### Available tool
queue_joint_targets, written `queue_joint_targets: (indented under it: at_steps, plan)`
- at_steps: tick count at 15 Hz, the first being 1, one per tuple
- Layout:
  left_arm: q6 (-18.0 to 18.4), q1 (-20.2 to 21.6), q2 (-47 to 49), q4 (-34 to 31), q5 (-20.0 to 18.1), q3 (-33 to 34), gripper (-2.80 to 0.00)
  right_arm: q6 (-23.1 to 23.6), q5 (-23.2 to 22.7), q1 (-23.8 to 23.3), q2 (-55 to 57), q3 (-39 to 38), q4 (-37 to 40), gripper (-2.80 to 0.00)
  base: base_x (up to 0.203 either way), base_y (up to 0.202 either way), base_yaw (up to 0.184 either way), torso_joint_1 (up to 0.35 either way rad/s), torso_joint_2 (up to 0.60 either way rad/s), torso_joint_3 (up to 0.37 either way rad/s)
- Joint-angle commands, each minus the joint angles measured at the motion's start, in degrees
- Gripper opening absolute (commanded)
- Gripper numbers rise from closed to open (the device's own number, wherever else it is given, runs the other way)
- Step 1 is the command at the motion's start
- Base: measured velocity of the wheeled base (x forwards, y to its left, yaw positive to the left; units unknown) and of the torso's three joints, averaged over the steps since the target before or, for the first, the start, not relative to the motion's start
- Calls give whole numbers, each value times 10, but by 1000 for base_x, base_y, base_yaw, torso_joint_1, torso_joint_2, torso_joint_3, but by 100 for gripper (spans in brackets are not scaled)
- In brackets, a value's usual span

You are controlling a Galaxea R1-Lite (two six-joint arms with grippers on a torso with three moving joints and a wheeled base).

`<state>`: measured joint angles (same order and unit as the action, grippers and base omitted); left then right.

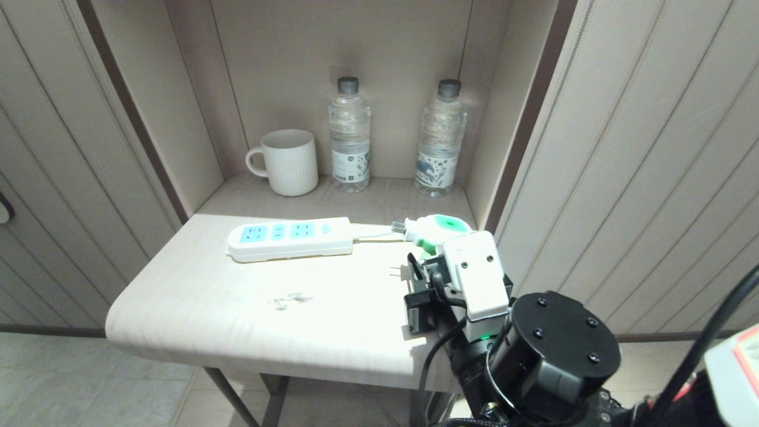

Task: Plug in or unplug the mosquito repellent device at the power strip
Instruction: Pick up the mosquito repellent liquid

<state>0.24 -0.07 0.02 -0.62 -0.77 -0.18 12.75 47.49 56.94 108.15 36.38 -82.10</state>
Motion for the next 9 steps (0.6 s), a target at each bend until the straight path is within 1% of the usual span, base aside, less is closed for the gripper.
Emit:
queue_joint_targets:
  at_steps: [1, 5, 9]
  plan:
    - [0, 0, 1, 0, 0, 0, -280, 3, 2, 0, 16, 8, -2, -280, 0, 0, 0, 0, 0, 0]
    - [0, 0, 1, 0, 0, 0, -280, 10, 3, 0, 19, 23, 1, -280, 0, 0, 0, 0, 0, 0]
    - [0, 0, 1, 0, 0, 0, -280, 7, 7, 0, 18, 9, -5, -280, 0, 0, 0, 0, 0, 0]
